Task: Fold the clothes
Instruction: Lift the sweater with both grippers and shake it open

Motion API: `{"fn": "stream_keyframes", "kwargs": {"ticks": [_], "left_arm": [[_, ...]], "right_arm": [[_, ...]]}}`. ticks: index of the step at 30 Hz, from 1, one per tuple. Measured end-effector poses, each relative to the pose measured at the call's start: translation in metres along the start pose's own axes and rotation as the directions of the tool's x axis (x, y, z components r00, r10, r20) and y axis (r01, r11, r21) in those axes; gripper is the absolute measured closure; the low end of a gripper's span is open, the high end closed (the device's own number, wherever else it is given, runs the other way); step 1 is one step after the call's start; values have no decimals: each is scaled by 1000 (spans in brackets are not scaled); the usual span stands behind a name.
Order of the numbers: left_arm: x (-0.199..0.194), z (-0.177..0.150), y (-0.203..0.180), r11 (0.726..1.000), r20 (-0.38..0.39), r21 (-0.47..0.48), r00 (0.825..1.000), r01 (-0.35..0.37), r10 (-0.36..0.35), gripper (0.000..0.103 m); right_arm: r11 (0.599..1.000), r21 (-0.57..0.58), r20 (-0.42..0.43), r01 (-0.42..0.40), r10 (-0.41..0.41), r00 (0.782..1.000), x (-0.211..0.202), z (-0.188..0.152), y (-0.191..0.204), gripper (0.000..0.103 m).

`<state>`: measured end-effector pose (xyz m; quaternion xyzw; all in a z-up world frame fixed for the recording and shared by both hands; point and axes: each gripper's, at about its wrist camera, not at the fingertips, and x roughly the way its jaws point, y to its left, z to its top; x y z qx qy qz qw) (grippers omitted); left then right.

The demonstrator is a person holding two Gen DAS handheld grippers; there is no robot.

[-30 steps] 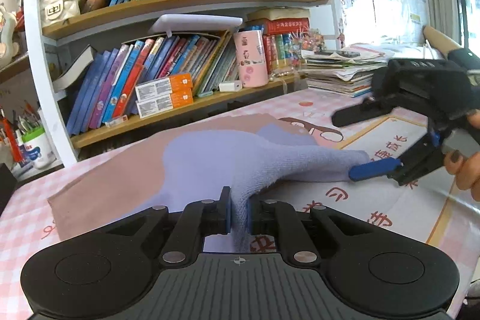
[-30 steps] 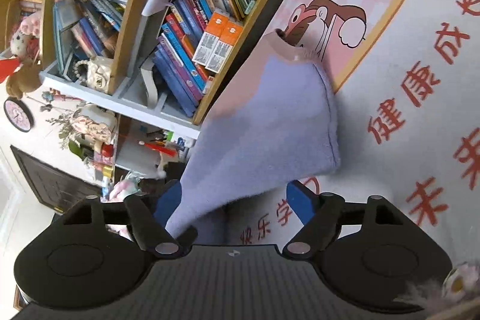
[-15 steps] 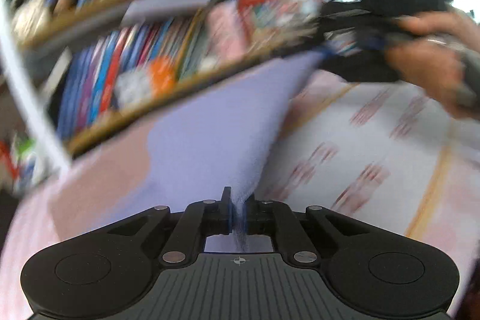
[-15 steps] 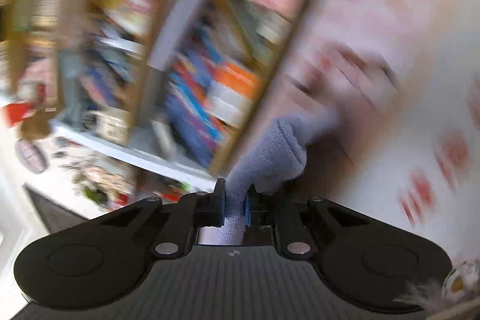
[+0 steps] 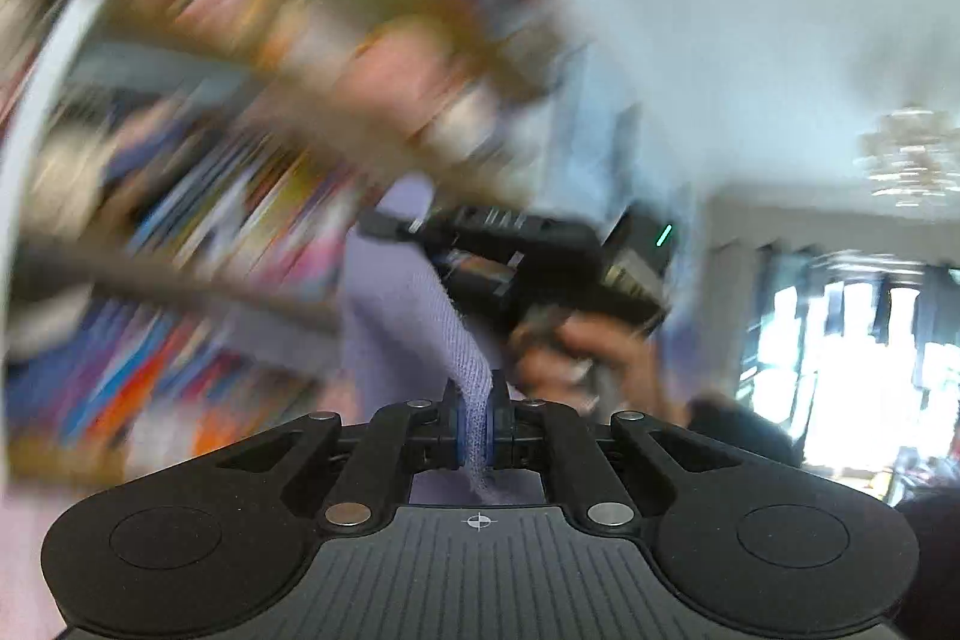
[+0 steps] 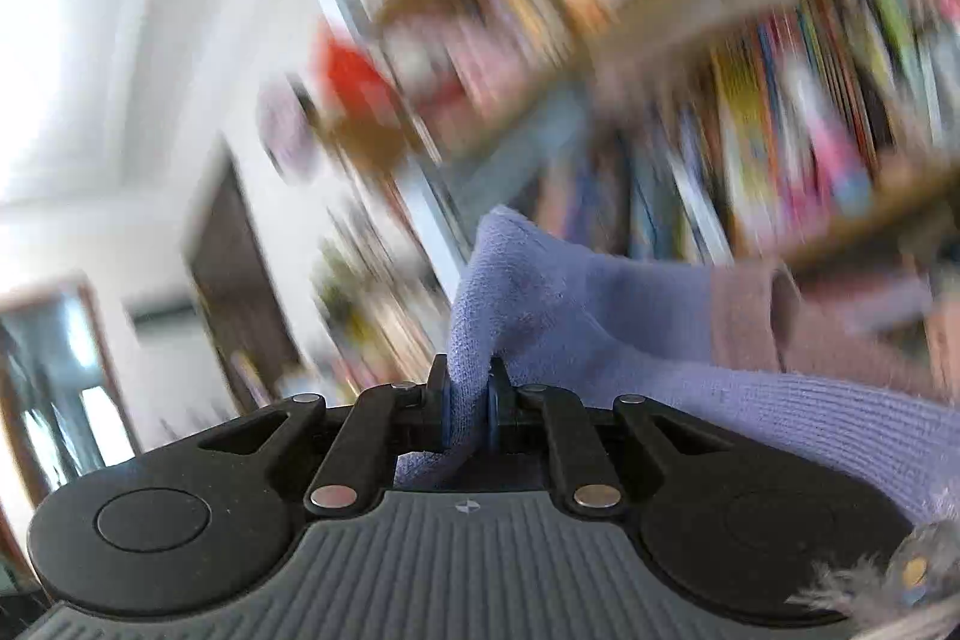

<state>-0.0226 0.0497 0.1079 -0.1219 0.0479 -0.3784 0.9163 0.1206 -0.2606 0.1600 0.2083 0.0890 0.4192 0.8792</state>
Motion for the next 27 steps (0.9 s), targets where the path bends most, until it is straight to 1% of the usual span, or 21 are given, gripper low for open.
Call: {"fn": "stream_keyframes", "kwargs": {"ticks": [1, 2, 3, 4, 6, 7, 8, 11, 13, 14, 15, 16, 17, 18, 20, 21, 22, 23, 25, 26, 27], "left_arm": [[1, -21, 19, 997, -64, -53, 996, -60, 57, 98], [1, -39, 36, 989, -121, -91, 987, -120, 109, 98], [-2, -55, 51, 976, -172, -115, 972, -183, 162, 98], [-7, -68, 64, 963, -214, -121, 954, -241, 211, 98], [-17, -85, 82, 938, -272, -101, 917, -330, 293, 98], [-22, -88, 86, 928, -286, -74, 899, -365, 331, 98], [-28, -89, 91, 920, -295, -50, 885, -390, 359, 98], [-42, -88, 105, 888, -314, -14, 845, -459, 432, 96], [-48, -86, 111, 856, -313, 20, 810, -516, 496, 94], [-50, -85, 112, 841, -309, 37, 794, -540, 523, 94], [-51, -83, 112, 829, -301, 52, 783, -556, 544, 94], [-52, -80, 110, 820, -291, 66, 775, -568, 561, 94], [-54, -77, 106, 812, -277, 85, 769, -577, 576, 94], [-59, -75, 99, 806, -261, 111, 765, -582, 589, 94], [-66, -70, 88, 796, -237, 151, 760, -587, 605, 94], [-68, -67, 83, 793, -225, 164, 761, -586, 609, 94], [-68, -65, 79, 794, -214, 170, 764, -584, 608, 94], [-66, -63, 75, 801, -206, 173, 774, -574, 599, 94], [-56, -59, 67, 833, -200, 169, 809, -528, 553, 94], [-47, -59, 61, 852, -207, 174, 827, -494, 522, 94], [-35, -61, 54, 870, -219, 186, 844, -456, 489, 94]], "right_arm": [[999, -6, -70, 40, -41, 997, 21, -20, -8, 93], [997, -9, -146, 79, -80, 986, 41, -46, -17, 93], [993, -12, -224, 114, -114, 968, 64, -76, -28, 93], [991, -11, -276, 134, -132, 952, 80, -98, -34, 93], [985, -13, -376, 173, -165, 912, 112, -142, -43, 93], [987, -11, -400, 163, -154, 903, 125, -156, -43, 93], [988, -10, -423, 154, -144, 895, 138, -169, -42, 93], [990, -40, -451, 134, -138, 882, 169, -182, -30, 93], [990, -72, -458, 120, -140, 878, 164, -183, -22, 92], [990, -88, -461, 113, -141, 876, 161, -183, -19, 90], [989, -104, -464, 106, -142, 874, 159, -184, -15, 87], [988, -120, -467, 98, -144, 872, 156, -184, -12, 79], [987, -136, -471, 91, -145, 870, 154, -185, -8, 68], [985, -152, -474, 83, -146, 868, 151, -185, -5, 65], [981, -183, -480, 68, -149, 864, 146, -186, 2, 64], [978, -201, -482, 60, -152, 863, 143, -186, 5, 64], [967, -248, -473, 55, -170, 865, 120, -182, 4, 64], [954, -294, -463, 51, -189, 866, 98, -177, 3, 63], [922, -376, -445, 89, -264, 856, 56, -172, -5, 63], [902, -413, -435, 123, -315, 844, 35, -171, -11, 63], [879, -446, -424, 167, -373, 825, 17, -172, -17, 63]]}}
